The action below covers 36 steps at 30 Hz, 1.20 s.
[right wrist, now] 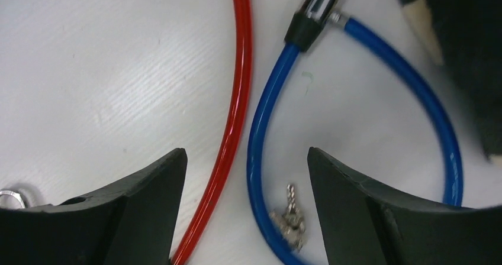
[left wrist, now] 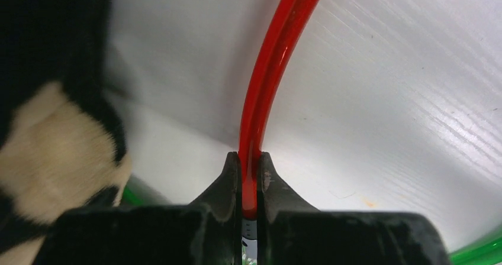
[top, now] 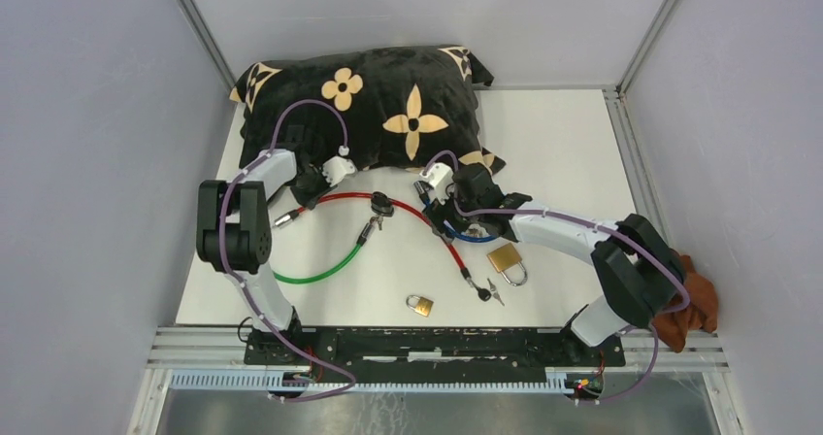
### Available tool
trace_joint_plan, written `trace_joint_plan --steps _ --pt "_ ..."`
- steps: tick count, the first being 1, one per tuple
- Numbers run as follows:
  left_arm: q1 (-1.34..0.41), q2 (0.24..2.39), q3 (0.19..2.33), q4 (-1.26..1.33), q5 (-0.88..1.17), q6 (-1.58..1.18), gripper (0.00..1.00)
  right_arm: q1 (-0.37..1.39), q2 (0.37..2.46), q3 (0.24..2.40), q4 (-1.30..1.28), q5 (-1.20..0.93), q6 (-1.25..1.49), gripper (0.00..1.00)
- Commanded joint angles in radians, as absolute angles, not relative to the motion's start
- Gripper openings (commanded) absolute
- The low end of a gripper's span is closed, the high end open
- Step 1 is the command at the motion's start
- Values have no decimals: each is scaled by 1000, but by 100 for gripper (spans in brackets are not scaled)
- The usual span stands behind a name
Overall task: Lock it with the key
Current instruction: Pick up the lock from the center of the board.
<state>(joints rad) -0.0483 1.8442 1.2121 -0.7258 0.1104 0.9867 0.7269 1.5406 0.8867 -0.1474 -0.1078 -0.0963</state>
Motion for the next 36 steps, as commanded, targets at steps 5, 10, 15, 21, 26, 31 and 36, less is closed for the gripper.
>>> trace_joint_plan --steps 5,10,15,21,26,31,36 --pt "-102 1632 1248 -622 130 849 2 631 1770 1095 172 -351 -232 79" --pt "-111 1598 1231 -661 170 832 2 630 1882 1161 191 -378 -265 77" --pt "-122 1591 1258 -681 182 819 2 630 1968 1242 176 -370 -242 72" --pt "-131 1593 1272 -705 206 808 2 634 2046 1281 207 -261 -193 60" --pt "-130 1585 1306 -749 241 782 2 637 2118 1348 194 -295 -211 49" --pt "-130 1565 1331 -792 293 738 2 637 2111 1353 188 -275 -233 6" --pt "-130 1538 1334 -835 335 711 11 636 1950 1305 219 -218 -268 0"
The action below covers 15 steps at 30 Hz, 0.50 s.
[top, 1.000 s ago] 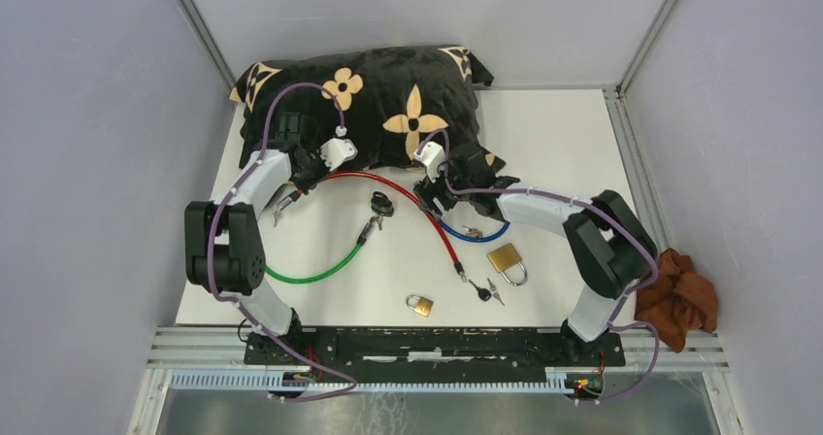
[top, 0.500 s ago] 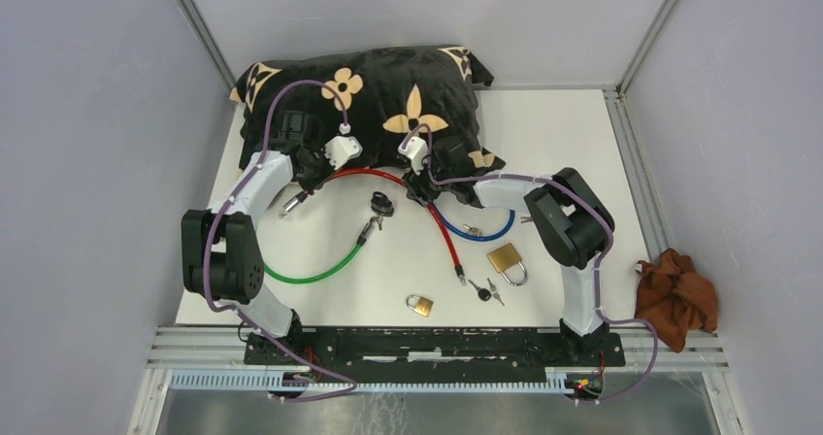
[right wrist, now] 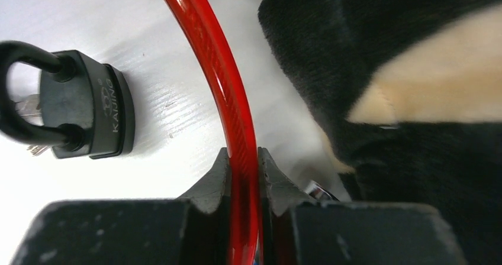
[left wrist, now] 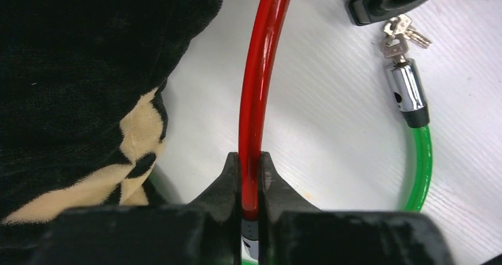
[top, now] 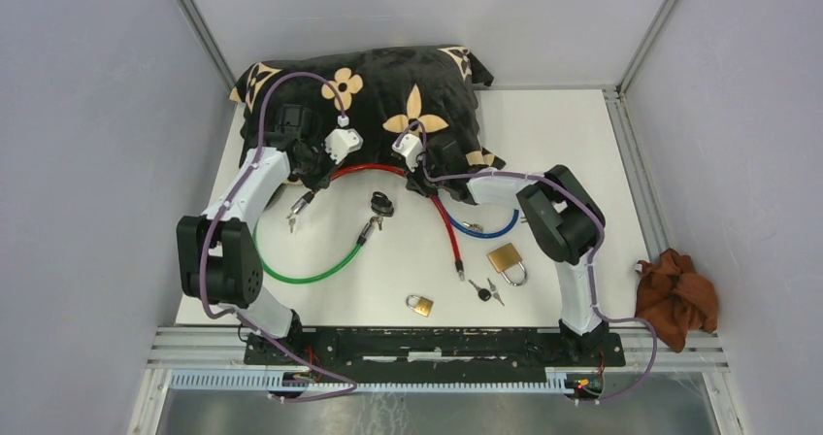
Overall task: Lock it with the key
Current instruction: Pick up the lock from the center of the board.
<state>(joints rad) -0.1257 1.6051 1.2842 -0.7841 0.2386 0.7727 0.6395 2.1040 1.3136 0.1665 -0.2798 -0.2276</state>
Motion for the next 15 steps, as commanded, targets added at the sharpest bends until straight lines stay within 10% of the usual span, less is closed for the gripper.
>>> trace_joint_plan --steps 1,4,15 --pt "-130 1529 1344 -858 368 709 27 636 1912 1303 219 -213 -278 0" --pt "-130 1486 1389 -926 439 696 53 635 1790 1283 242 -210 -296 0" --pt "-129 1072 1338 -865 617 570 88 638 1408 1093 411 -270 -353 0"
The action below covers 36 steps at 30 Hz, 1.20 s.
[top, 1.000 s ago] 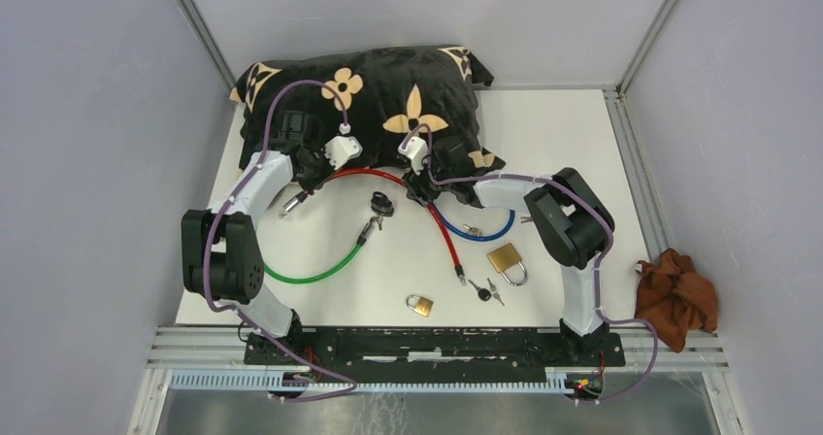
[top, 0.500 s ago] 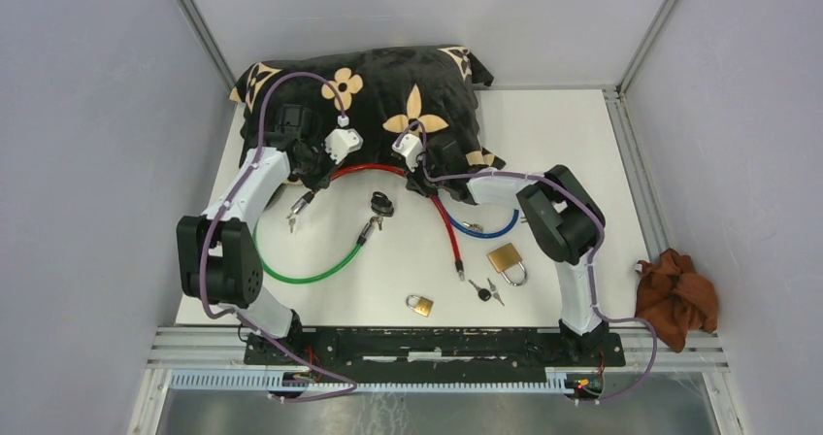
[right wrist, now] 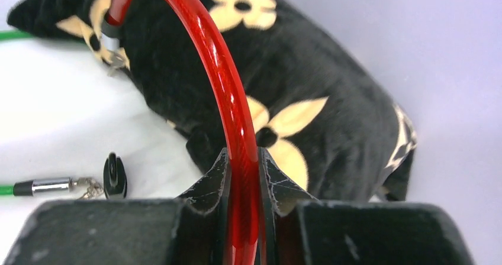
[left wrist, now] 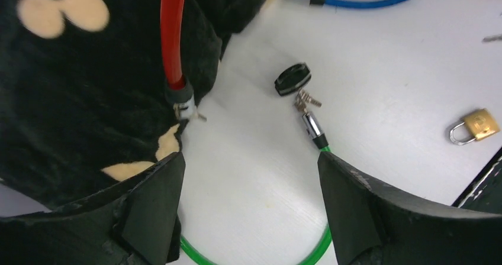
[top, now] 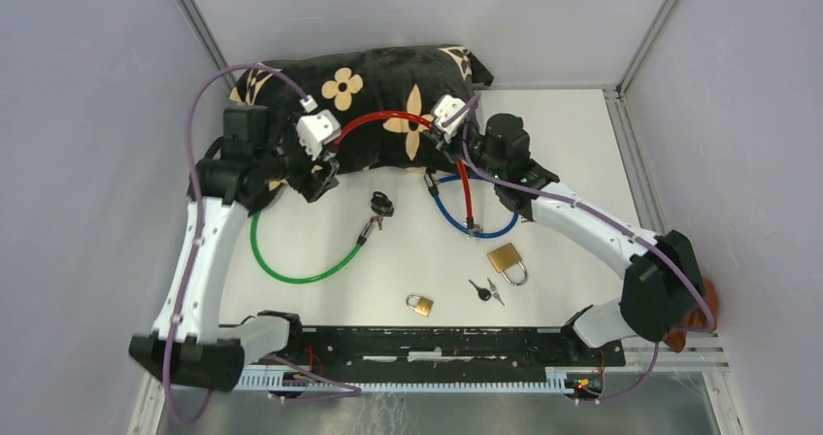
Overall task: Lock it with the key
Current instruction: Pick up the lock from the center of the board, then lock the lock.
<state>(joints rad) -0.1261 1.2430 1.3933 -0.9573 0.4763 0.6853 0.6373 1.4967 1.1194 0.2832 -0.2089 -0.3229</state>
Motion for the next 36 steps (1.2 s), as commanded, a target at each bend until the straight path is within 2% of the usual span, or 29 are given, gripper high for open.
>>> trace_joint_plan --steps 1,6,11,15,21,23,26,27,29,32,35,36 --pt "-129 1026 1309 -807 642 523 91 639 1384 1090 417 -289 -359 0" --pt "-131 894 1232 -648 784 397 93 640 1272 1105 348 -370 -457 0" --pt "-131 869 1266 -586 926 257 99 639 1222 1117 187 -458 -644 0" --pt "-149 784 1133 -585 1014 269 100 660 1229 1158 92 -501 -723 0" --pt "-235 780 1010 -648 1008 363 98 779 1264 1224 -53 -405 -882 0" --pt "-257 793 991 -638 1024 343 87 813 1273 1235 -72 -376 -899 0" --pt "-291 803 934 -607 1002 335 79 850 1275 1235 -71 -376 -911 0" --pt "-294 801 916 -595 983 348 73 855 1275 1235 -71 -388 -911 0" --pt "-293 796 891 -569 939 355 52 861 1272 1240 -81 -416 -913 0" --pt "-294 786 870 -542 918 366 5 862 1266 1245 -98 -440 -912 0" --pt "-295 768 856 -502 860 354 2 863 1255 1209 -85 -437 -860 3" --pt "-295 757 847 -472 812 334 2 862 1252 1184 -80 -425 -835 12"
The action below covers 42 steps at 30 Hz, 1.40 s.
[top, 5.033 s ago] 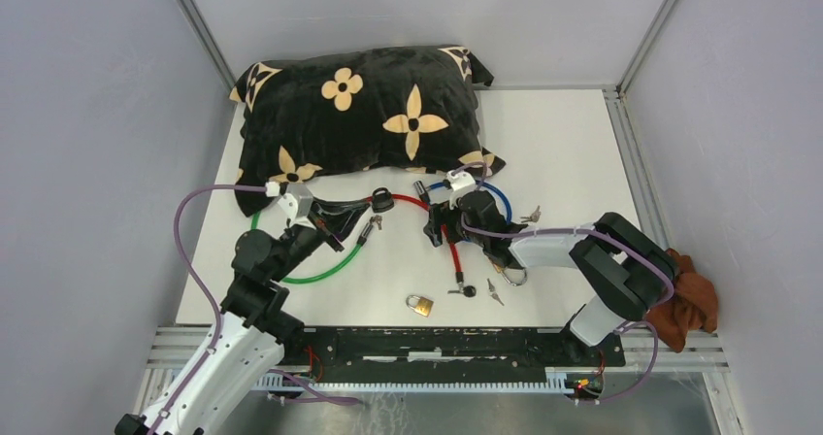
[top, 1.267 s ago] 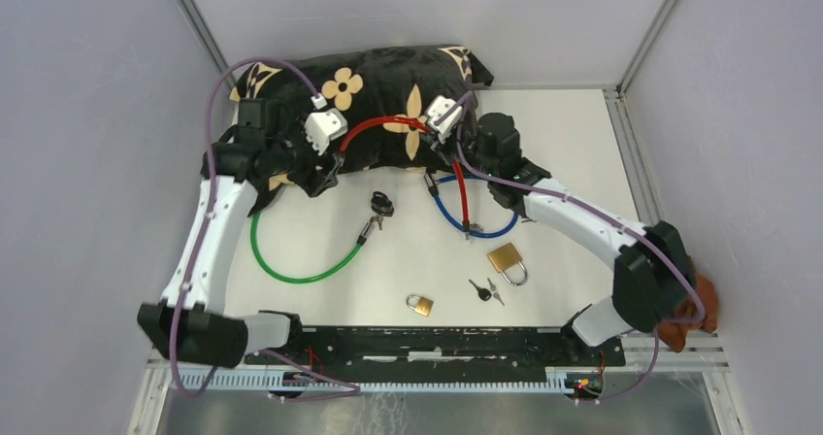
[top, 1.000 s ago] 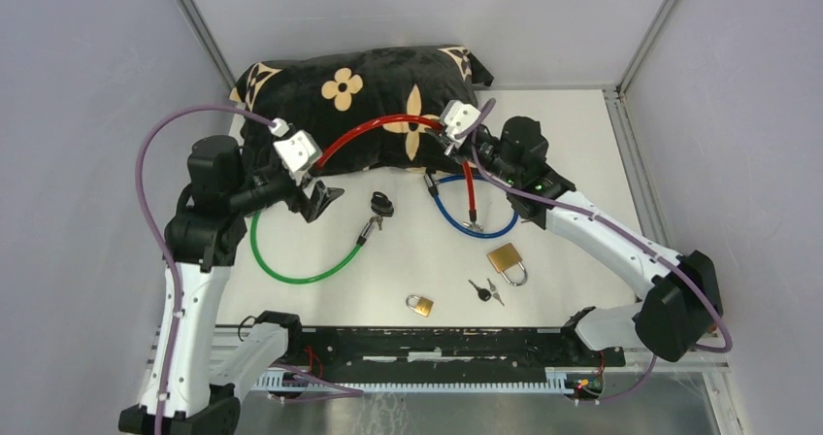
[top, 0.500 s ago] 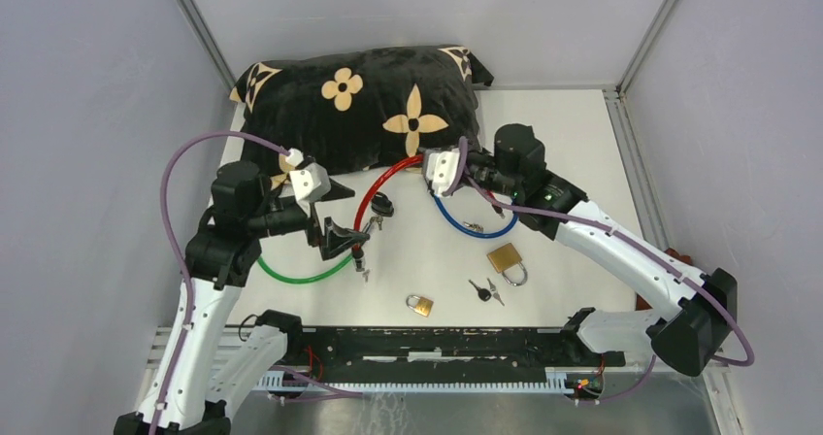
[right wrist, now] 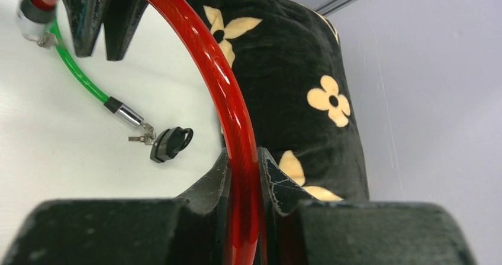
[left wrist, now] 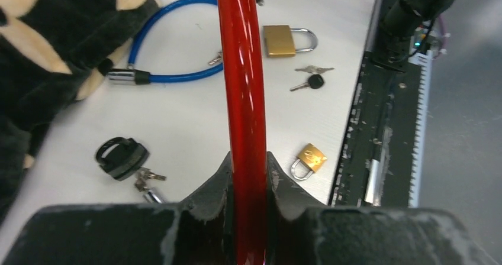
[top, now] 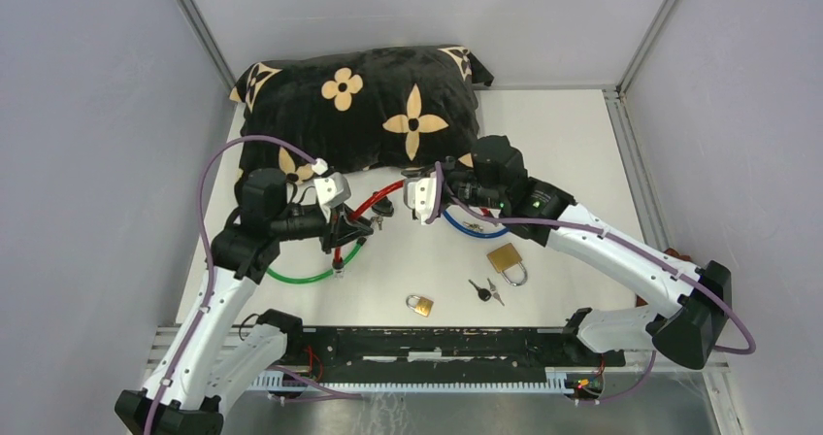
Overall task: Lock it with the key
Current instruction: Lock the lock.
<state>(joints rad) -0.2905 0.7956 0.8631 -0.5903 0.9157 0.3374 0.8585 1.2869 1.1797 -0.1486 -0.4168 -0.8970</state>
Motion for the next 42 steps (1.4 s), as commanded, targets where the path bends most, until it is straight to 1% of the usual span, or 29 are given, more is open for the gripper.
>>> trace_joint_plan --steps 1,2,4,6,8,10,12,15,16,18,20,21,23,25,26,28,31,33,36,37,38,39,41,42 --pt "-294 741 834 -444 758 332 2 861 1246 1157 -75 -418 -804 24" --pt "-294 729 824 -421 707 351 2 861 1236 1122 -62 -400 -778 32" --pt "-293 701 808 -411 669 491 2 853 1220 1048 -30 -382 -718 50" --pt "-292 670 799 -389 649 613 2 842 1208 983 -8 -400 -691 61" --pt "-288 651 805 -371 650 653 2 823 1198 940 5 -422 -657 66" --pt "-288 638 820 -399 682 688 2 778 1178 905 34 -502 -608 71" --pt "-287 625 828 -443 711 712 2 707 1162 856 62 -613 -561 76" --pt "-288 606 822 -507 718 751 2 613 1155 787 119 -700 -503 82" --pt "-289 601 818 -526 713 771 2 576 1160 764 140 -758 -488 86" --pt "-289 587 811 -546 698 795 2 528 1183 743 170 -823 -455 89" --pt "-289 578 811 -538 695 781 2 523 1219 760 156 -867 -429 91" --pt "-289 576 813 -526 698 757 2 525 1235 766 166 -915 -401 98" --pt "-289 574 817 -519 721 720 2 536 1255 755 207 -941 -360 98" --pt "-289 565 810 -527 742 717 2 543 1242 686 308 -897 -337 98" --pt "-289 562 807 -526 740 711 2 543 1237 649 366 -887 -319 96" --pt "-288 563 811 -524 735 686 2 543 1251 621 393 -877 -320 92" --pt "-288 557 815 -491 732 612 2 542 1307 615 411 -864 -297 80" --pt "-289 555 813 -467 738 559 2 543 1339 607 480 -872 -240 73" --pt "-288 552 807 -457 753 528 2 549 1354 579 613 -861 -155 66" --pt "-288 551 804 -457 749 523 2 551 1357 575 629 -853 -146 61" --pt "-288 551 803 -456 743 519 2 553 1359 573 635 -845 -141 55" --pt "-288 552 802 -450 732 501 2 555 1360 570 633 -835 -137 43" --pt "-288 553 795 -409 680 433 2 555 1352 562 632 -797 -125 8" --pt "-288 553 790 -386 653 387 2 554 1343 564 629 -777 -115 0"
